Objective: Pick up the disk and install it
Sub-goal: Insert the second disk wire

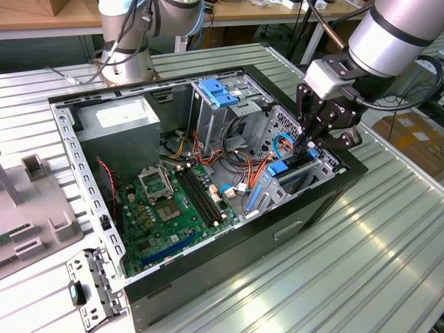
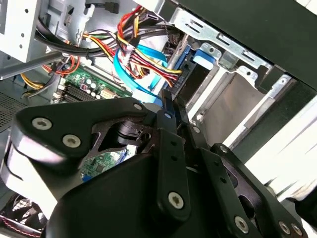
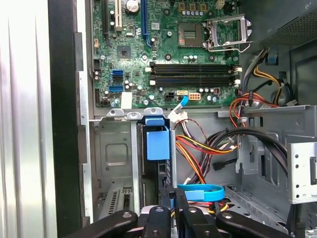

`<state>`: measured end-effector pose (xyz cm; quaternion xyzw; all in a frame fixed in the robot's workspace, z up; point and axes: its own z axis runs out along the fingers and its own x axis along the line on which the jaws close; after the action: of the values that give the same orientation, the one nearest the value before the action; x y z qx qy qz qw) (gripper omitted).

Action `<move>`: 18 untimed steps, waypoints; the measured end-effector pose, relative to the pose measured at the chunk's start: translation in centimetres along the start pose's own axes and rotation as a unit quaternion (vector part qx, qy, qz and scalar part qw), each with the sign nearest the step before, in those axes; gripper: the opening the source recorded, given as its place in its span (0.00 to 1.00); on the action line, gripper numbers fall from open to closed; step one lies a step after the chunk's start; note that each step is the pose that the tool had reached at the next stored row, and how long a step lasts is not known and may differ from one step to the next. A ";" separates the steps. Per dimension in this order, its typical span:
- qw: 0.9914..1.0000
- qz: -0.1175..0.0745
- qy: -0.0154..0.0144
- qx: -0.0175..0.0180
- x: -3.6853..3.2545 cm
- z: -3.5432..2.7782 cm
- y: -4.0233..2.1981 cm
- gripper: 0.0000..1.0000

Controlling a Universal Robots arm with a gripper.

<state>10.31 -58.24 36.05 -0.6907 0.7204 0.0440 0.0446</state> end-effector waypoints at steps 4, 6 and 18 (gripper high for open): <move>1.000 0.000 -0.006 0.000 0.37 0.30 -0.02 0.16; 1.000 0.000 -0.006 0.000 0.46 0.43 -0.02 0.16; 1.000 0.000 -0.006 0.000 0.72 1.14 -0.03 0.16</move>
<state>10.31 -58.81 34.83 -0.6905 0.7201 0.0486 0.0490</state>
